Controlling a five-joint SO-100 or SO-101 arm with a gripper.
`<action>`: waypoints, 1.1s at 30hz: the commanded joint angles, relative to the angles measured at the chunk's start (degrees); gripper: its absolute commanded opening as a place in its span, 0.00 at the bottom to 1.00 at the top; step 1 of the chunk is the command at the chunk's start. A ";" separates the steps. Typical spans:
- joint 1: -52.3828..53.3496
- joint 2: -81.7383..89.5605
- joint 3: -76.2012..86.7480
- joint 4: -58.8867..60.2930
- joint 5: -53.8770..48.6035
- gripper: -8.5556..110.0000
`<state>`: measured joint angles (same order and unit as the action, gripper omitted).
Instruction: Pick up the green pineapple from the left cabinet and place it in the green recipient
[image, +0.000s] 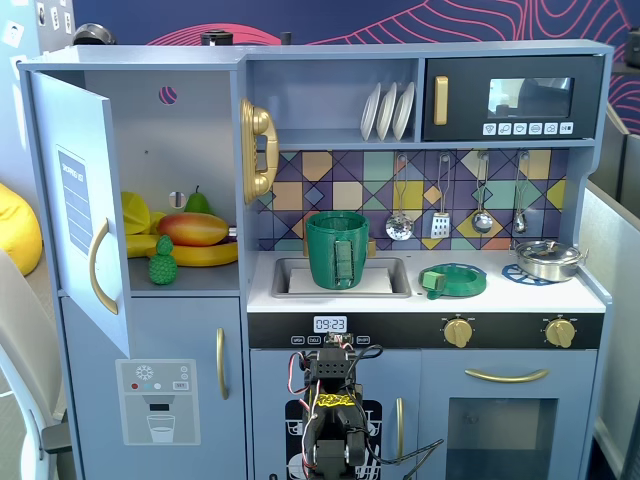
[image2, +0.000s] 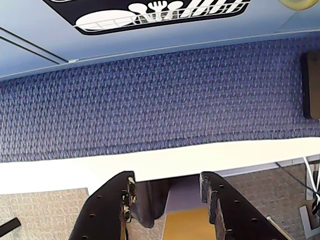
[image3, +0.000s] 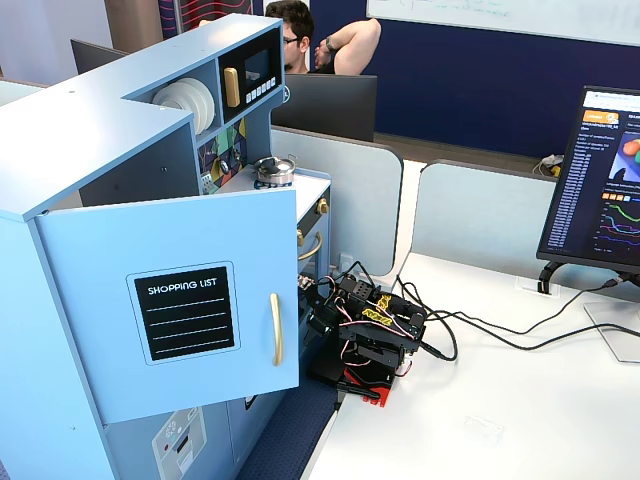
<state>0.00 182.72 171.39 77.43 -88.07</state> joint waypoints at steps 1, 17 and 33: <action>2.99 -0.53 0.35 10.28 1.93 0.07; -2.90 -0.70 -0.26 1.58 -0.35 0.07; -34.01 -23.20 -21.09 -58.97 -6.24 0.10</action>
<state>-32.43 165.15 160.14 21.88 -92.64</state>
